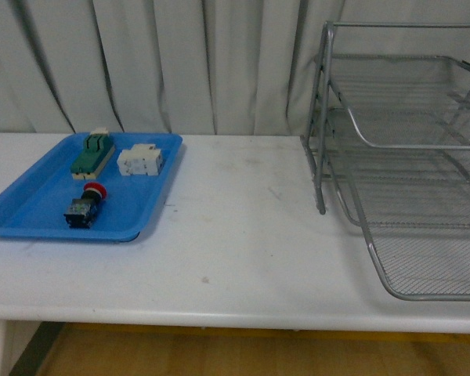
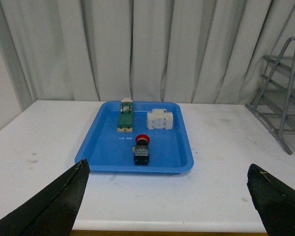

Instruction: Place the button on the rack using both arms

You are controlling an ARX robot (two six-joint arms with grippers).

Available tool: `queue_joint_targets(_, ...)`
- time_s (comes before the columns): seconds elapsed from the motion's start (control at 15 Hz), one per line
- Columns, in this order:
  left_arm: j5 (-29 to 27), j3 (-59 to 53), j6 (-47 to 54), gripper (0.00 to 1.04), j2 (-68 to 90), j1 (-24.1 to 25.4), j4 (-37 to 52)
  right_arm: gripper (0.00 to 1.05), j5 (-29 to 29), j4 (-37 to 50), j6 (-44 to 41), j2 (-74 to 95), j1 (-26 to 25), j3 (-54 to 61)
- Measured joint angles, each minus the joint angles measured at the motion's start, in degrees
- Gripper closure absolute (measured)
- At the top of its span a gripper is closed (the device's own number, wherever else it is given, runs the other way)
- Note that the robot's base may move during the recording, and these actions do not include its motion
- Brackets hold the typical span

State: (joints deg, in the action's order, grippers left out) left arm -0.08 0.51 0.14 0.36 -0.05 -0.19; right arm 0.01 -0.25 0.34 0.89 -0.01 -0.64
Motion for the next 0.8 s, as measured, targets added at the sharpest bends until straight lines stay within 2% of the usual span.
queue_joint_targets(0.33,0.1,0.0,0.0,0.07,0.0,0.0,0.0,1.03,0.0,0.0,0.0,-0.7,0.0,0.0)
queue_joint_targets(0.6,-0.7,0.3,-0.1,0.07,0.2,-0.3,-1.5,0.53,0.0,0.0,-0.2,-0.7,0.0,0.0)
queue_joint_targets(0.66,-9.2,5.1,-0.2,0.07,7.6,-4.9,-12.1,0.41,0.1,0.0,-0.2,-0.7,0.0,0.0)
queue_joint_targets(0.73,-11.4,8.9,-0.2,0.07,20.1,-6.3,-9.0,0.24,0.0,0.1,-0.2,-0.7,0.0,0.0)
queue_joint_targets(0.8,-10.3,10.5,0.1,0.07,28.4,-4.0,-2.8,0.11,0.0,0.0,-0.2,-0.7,0.0,0.0)
